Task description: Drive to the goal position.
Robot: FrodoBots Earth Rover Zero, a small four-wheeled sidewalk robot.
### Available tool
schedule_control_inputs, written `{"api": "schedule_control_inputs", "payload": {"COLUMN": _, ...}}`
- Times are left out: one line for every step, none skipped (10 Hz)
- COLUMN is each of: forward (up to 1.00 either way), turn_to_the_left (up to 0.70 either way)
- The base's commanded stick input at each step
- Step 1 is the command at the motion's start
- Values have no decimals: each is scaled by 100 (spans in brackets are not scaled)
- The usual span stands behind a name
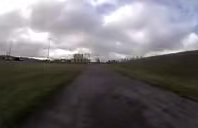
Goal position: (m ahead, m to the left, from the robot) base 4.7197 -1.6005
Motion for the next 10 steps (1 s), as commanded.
{"api": "schedule_control_inputs", "payload": {"forward": 100, "turn_to_the_left": -33}}
{"api": "schedule_control_inputs", "payload": {"forward": 100, "turn_to_the_left": -13}}
{"api": "schedule_control_inputs", "payload": {"forward": 100, "turn_to_the_left": 0}}
{"api": "schedule_control_inputs", "payload": {"forward": 100, "turn_to_the_left": 0}}
{"api": "schedule_control_inputs", "payload": {"forward": 100, "turn_to_the_left": 0}}
{"api": "schedule_control_inputs", "payload": {"forward": 100, "turn_to_the_left": 0}}
{"api": "schedule_control_inputs", "payload": {"forward": 100, "turn_to_the_left": 0}}
{"api": "schedule_control_inputs", "payload": {"forward": 100, "turn_to_the_left": 0}}
{"api": "schedule_control_inputs", "payload": {"forward": 100, "turn_to_the_left": 0}}
{"api": "schedule_control_inputs", "payload": {"forward": 100, "turn_to_the_left": 0}}
